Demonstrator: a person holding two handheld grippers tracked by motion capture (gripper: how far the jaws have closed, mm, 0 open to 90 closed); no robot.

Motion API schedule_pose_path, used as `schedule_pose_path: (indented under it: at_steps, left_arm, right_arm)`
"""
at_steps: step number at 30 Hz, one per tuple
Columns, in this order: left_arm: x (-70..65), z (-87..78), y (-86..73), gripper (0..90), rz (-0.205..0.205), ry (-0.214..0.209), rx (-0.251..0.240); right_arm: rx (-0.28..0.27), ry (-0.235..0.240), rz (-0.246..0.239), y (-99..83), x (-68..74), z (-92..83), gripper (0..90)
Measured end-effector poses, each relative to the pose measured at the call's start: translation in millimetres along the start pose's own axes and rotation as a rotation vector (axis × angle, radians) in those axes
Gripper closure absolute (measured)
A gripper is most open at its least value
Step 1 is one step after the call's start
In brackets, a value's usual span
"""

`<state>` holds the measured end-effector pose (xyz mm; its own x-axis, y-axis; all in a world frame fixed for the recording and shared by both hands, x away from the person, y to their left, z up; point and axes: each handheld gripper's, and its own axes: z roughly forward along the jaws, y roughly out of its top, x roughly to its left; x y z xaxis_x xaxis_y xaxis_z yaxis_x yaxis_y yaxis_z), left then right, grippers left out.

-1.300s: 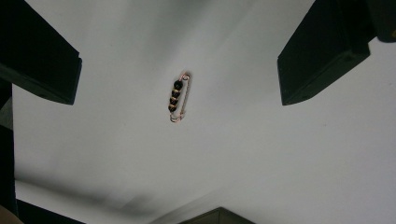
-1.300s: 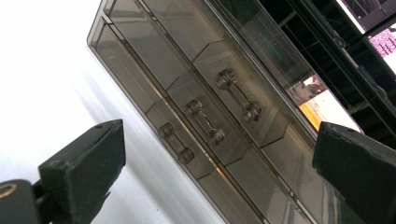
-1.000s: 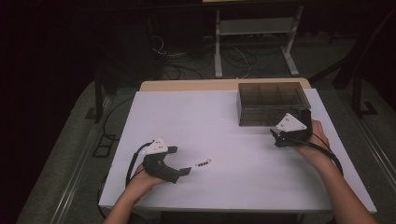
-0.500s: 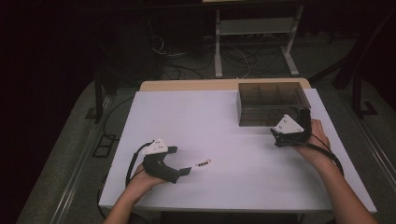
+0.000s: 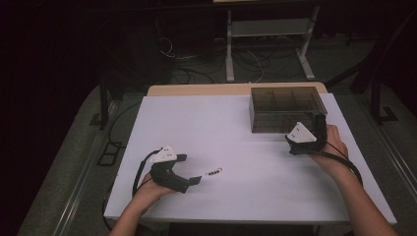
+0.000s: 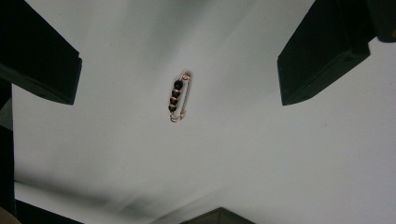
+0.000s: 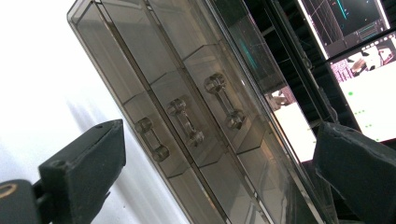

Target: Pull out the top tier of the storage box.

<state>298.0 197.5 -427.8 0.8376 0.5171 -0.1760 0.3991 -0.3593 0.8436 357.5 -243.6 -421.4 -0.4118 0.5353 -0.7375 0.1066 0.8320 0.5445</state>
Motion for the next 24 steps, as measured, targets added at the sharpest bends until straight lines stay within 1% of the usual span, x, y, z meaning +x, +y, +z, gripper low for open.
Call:
schedule_pose_path:
  at_steps: [15,16,20,24]
  left_arm:
    - [-0.1,0.2,0.0,0.0,0.001,0.0,0.002]
    - [0.1,0.2,0.0,0.0,0.001,0.001,0.003]
    - [0.1,0.3,0.1,0.0,-0.002,0.002,0.001]
    - [0.1,0.6,0.1,0.0,0.002,0.001,0.003]
  right_arm:
    - [0.015,-0.03,-0.059,1.0,4.0,1.7,2.3]
    - [0.02,-0.036,-0.072,1.3,4.5,1.9,2.3]
    - [0.02,-0.059,-0.094,1.7,5.3,1.9,2.3]
    - [0.022,-0.073,-0.105,2.0,6.3,2.2,2.3]
